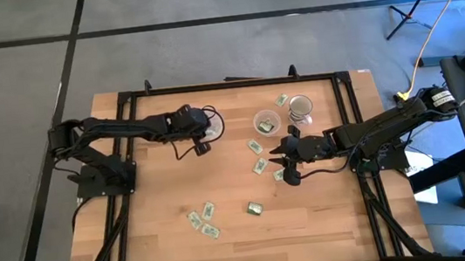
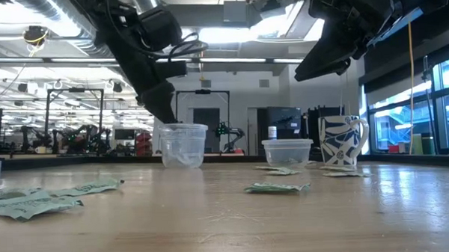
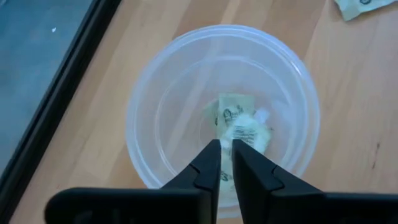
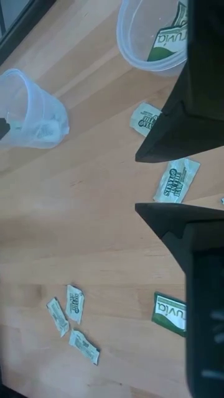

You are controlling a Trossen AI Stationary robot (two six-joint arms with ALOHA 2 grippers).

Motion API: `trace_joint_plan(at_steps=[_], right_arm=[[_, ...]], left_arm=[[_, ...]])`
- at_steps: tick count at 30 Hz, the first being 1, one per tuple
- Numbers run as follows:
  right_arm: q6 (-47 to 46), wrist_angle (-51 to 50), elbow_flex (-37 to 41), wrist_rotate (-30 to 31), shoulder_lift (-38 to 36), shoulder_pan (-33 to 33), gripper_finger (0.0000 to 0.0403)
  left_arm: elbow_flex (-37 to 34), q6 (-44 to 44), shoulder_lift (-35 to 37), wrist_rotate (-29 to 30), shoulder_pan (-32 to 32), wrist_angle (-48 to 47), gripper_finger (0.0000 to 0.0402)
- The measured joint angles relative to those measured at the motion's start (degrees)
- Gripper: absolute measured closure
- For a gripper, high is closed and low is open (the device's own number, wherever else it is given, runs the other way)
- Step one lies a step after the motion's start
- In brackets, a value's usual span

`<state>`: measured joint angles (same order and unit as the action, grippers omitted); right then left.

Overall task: Pick and place Stevia / Truvia into bins
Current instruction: Put the white stevia packet into the large transparent container

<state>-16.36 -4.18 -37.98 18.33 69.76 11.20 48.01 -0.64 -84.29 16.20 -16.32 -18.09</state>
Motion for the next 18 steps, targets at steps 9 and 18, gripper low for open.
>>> trace_joint_plan(at_steps=[9,18], right_arm=[[-0.1,0.0,0.0,0.0,0.0,0.0,0.0285],[0.1,0.0,0.0,0.0,0.0,0.0,0.0285]], left_arm=[[0.0,-0.1,4.4,-3.0,0.8,0.1,0.0339],[0.0,-2.0,8.3,-27.3,9.2,0.0,0.0344]])
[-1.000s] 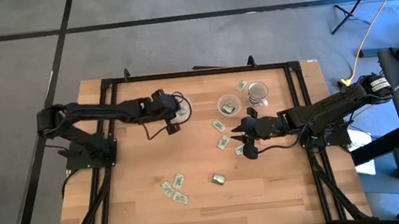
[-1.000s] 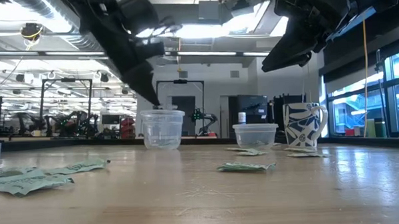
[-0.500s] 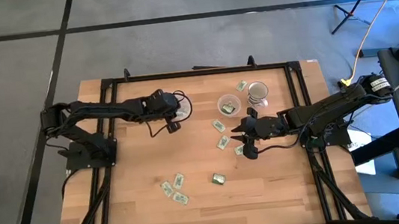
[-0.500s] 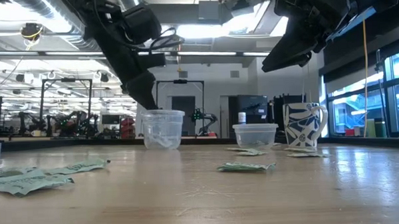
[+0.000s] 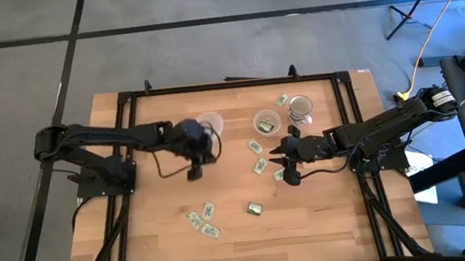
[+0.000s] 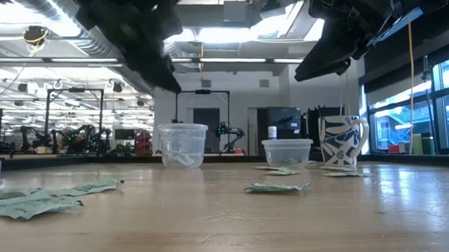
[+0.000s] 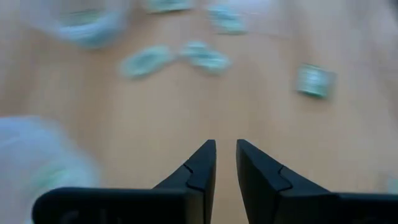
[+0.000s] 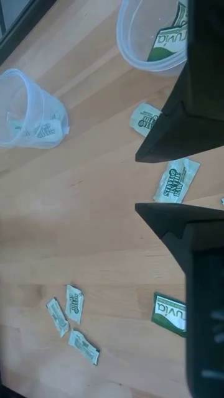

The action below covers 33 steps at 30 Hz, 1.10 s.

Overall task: Pick and place Stevia / Truvia into bins
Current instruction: Put the white stevia packet into the large transparent container

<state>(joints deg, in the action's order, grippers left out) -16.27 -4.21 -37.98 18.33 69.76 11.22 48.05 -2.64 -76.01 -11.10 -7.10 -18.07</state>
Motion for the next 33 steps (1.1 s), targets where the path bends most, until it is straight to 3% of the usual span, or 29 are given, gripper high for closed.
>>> trace_joint_plan(at_steps=[4,9,14,25,33], right_arm=[[0.0,0.0,0.0,0.0,0.0,0.0,0.0285],[0.0,-0.2,0.0,0.0,0.0,0.0,0.0285],[0.0,-0.2,0.0,0.0,0.0,0.0,0.0285],[-0.1,-0.1,0.0,0.0,0.0,0.0,0.0285],[0.0,-0.1,0.0,0.0,0.0,0.0,0.0285]], left_arm=[[0.0,-4.9,-0.4,-4.0,6.7,-0.6,0.0343],[-0.8,-6.3,-2.6,-3.9,14.9,0.5,0.0335],[-1.2,-3.1,-6.6,2.1,20.0,0.6,0.0326],[-1.2,0.5,-17.5,4.0,21.3,1.1,0.0324],[-1.0,0.5,-21.2,3.2,20.8,1.6,0.033]])
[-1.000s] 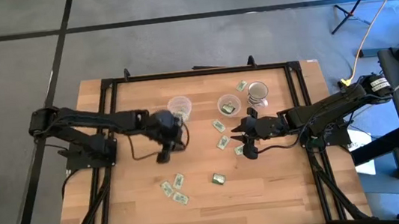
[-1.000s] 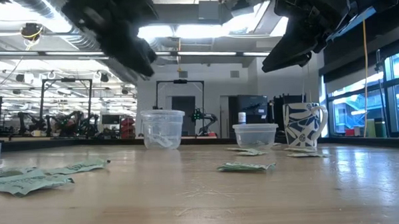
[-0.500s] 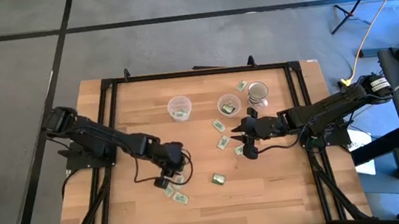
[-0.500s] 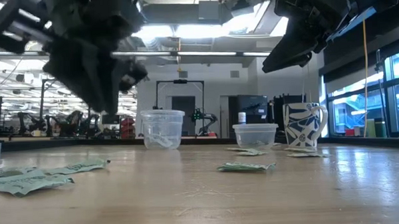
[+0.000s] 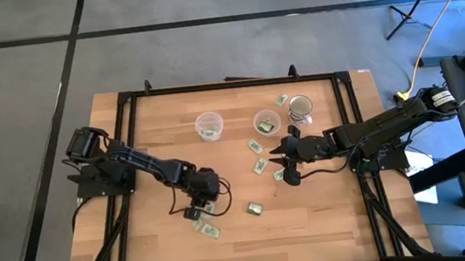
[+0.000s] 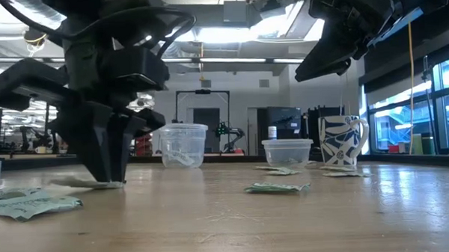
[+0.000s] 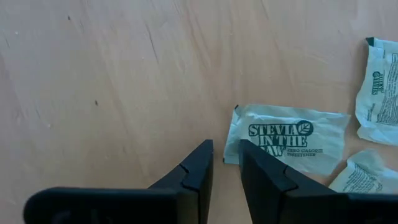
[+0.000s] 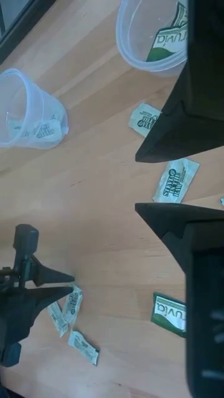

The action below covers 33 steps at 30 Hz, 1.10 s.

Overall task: Pick and place Stevia / Truvia into bins
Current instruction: Put the white stevia packet into the large transparent container

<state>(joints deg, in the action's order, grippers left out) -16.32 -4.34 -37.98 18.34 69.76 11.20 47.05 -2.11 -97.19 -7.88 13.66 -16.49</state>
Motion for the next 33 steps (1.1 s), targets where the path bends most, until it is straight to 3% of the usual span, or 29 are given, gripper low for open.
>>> trace_joint_plan(at_steps=[11,17,24,27,33], right_arm=[[0.1,-0.1,0.0,0.0,0.0,0.0,0.0285],[0.1,-0.2,0.0,0.0,0.0,0.0,0.0285],[0.3,-0.3,0.0,0.0,0.0,0.0,0.0285],[0.3,-0.3,0.0,0.0,0.0,0.0,0.0285],[0.3,-0.3,0.0,0.0,0.0,0.0,0.0285]], left_arm=[[0.0,-0.1,0.0,-0.2,0.0,-0.5,0.0396],[1.3,-1.5,2.9,-0.7,-1.0,-7.2,0.04],[2.4,-4.9,10.8,1.5,-3.0,-8.2,0.04],[2.4,-7.4,14.9,7.6,-4.4,-7.9,0.0399],[2.4,-8.2,21.4,32.4,-8.9,-6.6,0.04]])
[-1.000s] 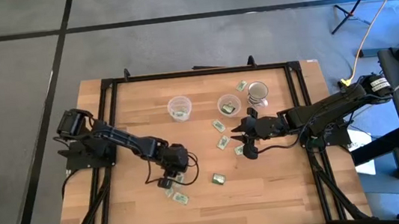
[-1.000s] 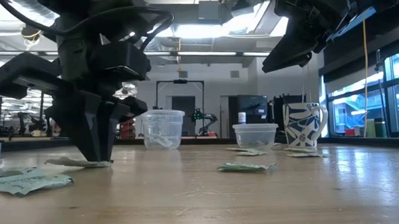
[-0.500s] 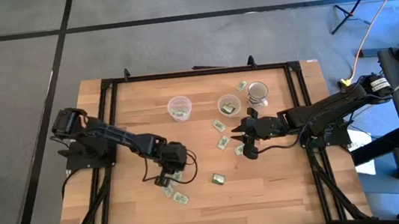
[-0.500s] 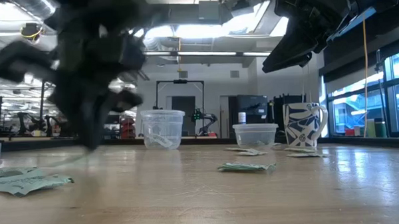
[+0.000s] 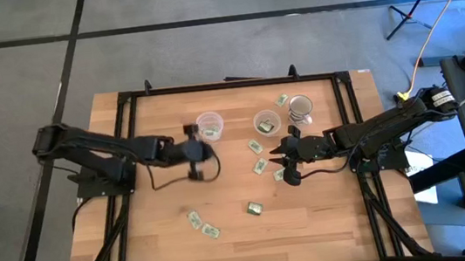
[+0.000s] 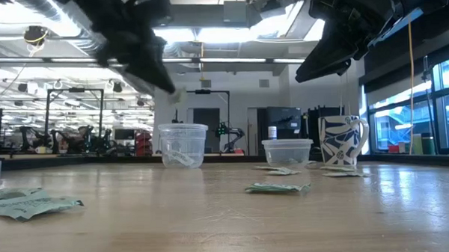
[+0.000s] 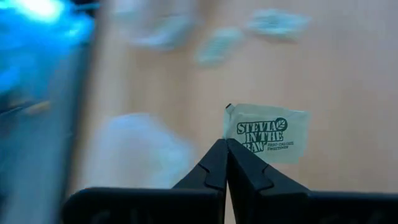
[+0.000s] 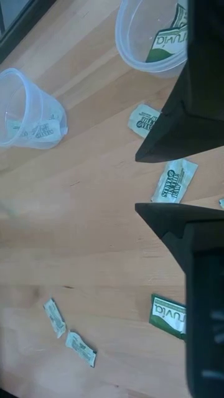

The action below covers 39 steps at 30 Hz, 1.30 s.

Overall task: Pick and place Stevia / Truvia into bins
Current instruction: Put the white stevia packet into the large transparent container

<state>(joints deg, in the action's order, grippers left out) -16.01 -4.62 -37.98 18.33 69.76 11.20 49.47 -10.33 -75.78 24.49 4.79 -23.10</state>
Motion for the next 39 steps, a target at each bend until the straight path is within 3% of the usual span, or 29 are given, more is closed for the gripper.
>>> trace_joint_plan(at_steps=[3,6,13,26,37,39], right_arm=[[0.0,0.0,0.0,0.0,0.0,0.0,0.0285],[0.0,0.0,0.0,0.0,0.0,0.0,0.0285],[0.0,0.0,0.0,0.0,0.0,0.0,0.0285],[0.2,0.0,0.0,0.0,0.0,0.0,0.0285],[0.2,0.0,0.0,0.0,0.0,0.0,0.0285],[0.0,-0.3,0.0,0.0,0.0,0.0,0.0285]], left_arm=[[0.0,-0.1,0.9,9.0,-3.2,3.2,0.0399],[0.0,-0.1,0.9,12.3,-6.9,6.0,0.04],[-0.6,0.1,-1.2,7.6,-13.5,7.1,0.04],[-1.4,0.1,-8.9,8.9,-16.2,8.7,0.0396],[-0.9,1.0,-6.8,8.7,-15.6,6.9,0.0325],[-0.3,1.6,-5.2,5.0,-14.4,6.8,0.0318]])
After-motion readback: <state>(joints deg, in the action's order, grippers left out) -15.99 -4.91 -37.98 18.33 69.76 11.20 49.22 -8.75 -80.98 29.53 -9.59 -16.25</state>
